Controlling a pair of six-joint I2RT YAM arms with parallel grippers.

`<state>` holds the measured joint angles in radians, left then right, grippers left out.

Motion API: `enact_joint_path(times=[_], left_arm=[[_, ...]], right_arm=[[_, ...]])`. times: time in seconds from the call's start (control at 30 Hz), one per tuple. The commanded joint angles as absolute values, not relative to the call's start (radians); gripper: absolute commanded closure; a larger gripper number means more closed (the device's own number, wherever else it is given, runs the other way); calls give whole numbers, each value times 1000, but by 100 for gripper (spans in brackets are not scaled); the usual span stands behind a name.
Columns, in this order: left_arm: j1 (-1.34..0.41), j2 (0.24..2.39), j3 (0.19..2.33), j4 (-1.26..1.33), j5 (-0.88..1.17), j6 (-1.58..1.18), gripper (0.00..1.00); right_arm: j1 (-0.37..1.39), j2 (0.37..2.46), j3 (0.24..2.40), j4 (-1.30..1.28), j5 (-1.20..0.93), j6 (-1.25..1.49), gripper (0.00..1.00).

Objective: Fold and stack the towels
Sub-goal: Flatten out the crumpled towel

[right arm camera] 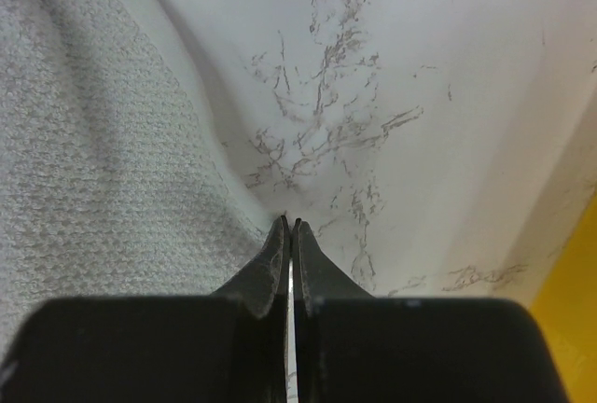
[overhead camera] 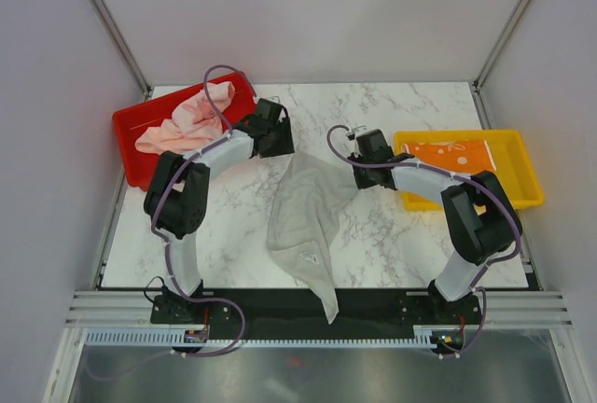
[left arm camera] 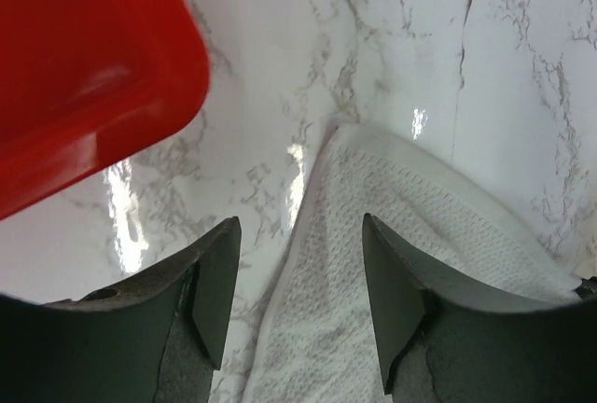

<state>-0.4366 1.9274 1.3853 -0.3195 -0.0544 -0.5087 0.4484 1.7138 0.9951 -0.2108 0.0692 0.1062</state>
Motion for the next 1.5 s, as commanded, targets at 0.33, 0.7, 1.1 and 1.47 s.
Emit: enact_joint_path(times=[0.33,0.7,1.1,1.47], left_arm=[[-463,2189,1661,-376,-5,-299,41],[-500,2214,1649,-385,60,-298,56],[-506,2197,1611,-379,218,-405,98],[-604,1447,1157,-268,264,-569,98]], right_arm=[[456,1672,997,-193,63,91,100],[448,1667,1005,-190,74,95,100],[445,1638,1015,-201,69,136,100],[446,1073,827,-265,-93,320,100]])
